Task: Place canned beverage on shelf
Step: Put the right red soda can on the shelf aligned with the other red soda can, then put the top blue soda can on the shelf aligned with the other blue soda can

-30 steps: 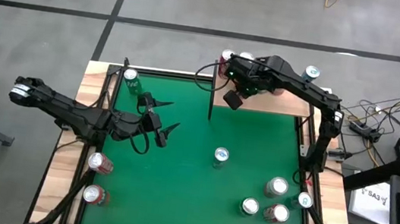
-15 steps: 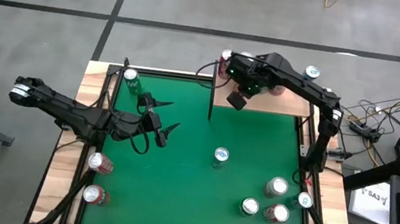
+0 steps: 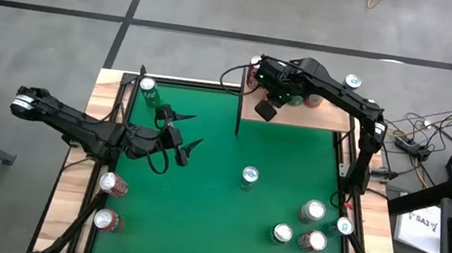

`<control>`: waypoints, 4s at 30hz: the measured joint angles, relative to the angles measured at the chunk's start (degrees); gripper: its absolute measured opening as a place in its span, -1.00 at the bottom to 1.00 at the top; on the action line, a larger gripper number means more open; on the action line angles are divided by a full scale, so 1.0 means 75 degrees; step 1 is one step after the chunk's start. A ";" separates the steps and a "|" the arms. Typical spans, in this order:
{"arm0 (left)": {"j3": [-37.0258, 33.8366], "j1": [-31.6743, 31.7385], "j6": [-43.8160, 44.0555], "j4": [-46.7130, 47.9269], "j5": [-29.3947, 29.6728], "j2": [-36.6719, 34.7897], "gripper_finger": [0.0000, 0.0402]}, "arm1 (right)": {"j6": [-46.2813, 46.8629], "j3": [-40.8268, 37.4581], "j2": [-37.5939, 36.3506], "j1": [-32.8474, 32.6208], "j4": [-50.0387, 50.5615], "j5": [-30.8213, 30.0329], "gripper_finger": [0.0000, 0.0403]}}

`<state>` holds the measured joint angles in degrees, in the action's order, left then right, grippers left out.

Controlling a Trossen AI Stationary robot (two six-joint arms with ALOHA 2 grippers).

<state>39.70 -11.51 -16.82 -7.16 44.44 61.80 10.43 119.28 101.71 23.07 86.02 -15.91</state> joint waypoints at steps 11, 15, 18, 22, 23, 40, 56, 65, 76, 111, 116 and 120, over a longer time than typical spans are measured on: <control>0.0000 -0.0003 0.0033 0.0000 0.0001 0.0000 0.68 | -0.0138 -0.0006 0.0000 -0.0006 -0.0331 -0.0302 -0.96; 0.0000 -0.0001 0.0117 0.0000 -0.0001 0.0000 0.68 | -0.0044 -0.0006 -0.0002 -0.0024 -0.0365 -0.0283 -0.96; 0.0000 -0.0003 0.0194 0.0000 -0.0001 0.0000 0.68 | 0.0238 -0.0009 -0.0103 -0.0257 -0.0351 -0.0271 -0.96; 0.0000 0.0000 0.0402 0.0000 -0.0001 0.0000 0.68 | 0.0377 -0.0031 -0.0387 -0.0834 -0.0466 -0.0279 -0.96; 0.0000 -0.0003 0.0466 0.0002 -0.0001 0.0000 0.68 | 0.0367 -0.0081 -0.0460 -0.0980 -0.0579 -0.0279 -0.96; 0.0000 -0.0431 0.3016 0.0155 -0.1680 0.0000 0.68 | -0.0606 -0.4406 -0.2952 -0.3199 -0.5788 0.0348 -0.96; 0.0000 -0.1096 0.4826 -0.0051 -0.1677 0.0573 0.68 | -0.0992 -0.8147 -0.4239 -0.4454 -1.0802 0.0324 -0.96; 0.0000 -0.1093 0.4603 -0.0855 -0.1674 0.1444 0.68 | -0.0727 -0.8771 -0.4247 -0.4561 -1.1863 0.0319 -0.96; 0.0000 -0.1078 0.3678 -0.2687 -0.1665 0.2675 0.68 | -0.0464 -0.8845 -0.4246 -0.4579 -1.1728 0.0319 -0.95; 0.1521 0.0025 0.2400 -0.6871 -0.2524 0.7388 0.68 | -0.0066 -0.8827 -0.4318 -0.4577 -1.1736 0.0319 -0.95; 0.1739 0.0079 0.2573 -0.6879 -0.2552 0.7633 0.68 | -0.0049 -0.8827 -0.4316 -0.4576 -1.1748 0.0319 -0.95; 0.1853 0.0097 0.2570 -0.6855 -0.2551 0.7688 0.68 | 0.0005 -0.8827 -0.4310 -0.4576 -1.1739 0.0319 -0.95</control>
<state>53.60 -10.78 2.46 -58.57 25.30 119.46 10.47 53.08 69.38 -11.25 -2.02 -13.52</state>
